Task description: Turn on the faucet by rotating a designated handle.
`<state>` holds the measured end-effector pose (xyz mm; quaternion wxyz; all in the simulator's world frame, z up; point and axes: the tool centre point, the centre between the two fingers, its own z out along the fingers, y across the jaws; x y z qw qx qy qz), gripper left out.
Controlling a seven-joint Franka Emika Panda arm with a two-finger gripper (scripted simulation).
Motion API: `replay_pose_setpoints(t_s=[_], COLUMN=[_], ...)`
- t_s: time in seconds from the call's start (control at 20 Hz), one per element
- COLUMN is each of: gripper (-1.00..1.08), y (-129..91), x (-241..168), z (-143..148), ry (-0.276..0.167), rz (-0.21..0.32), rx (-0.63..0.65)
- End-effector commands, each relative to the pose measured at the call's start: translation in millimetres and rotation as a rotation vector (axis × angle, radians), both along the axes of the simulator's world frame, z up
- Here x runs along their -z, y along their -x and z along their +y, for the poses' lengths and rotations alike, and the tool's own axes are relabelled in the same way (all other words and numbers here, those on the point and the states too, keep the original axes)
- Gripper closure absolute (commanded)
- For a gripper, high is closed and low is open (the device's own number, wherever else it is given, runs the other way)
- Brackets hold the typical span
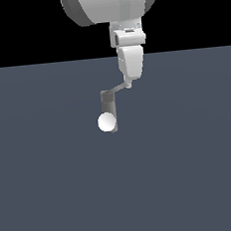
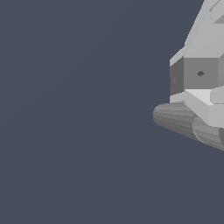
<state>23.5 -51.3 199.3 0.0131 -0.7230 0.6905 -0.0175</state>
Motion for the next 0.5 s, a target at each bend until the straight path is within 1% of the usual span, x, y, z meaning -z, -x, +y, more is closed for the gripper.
replay_pose_setpoints(t_s=[0.0, 0.45], gripper=[1.08, 1.08], y=[15, 47], x=[12, 17], z=[13, 28], ry=[-0.005, -0.005], rz=[0.029, 0.043], rx=[-0.012, -0.005])
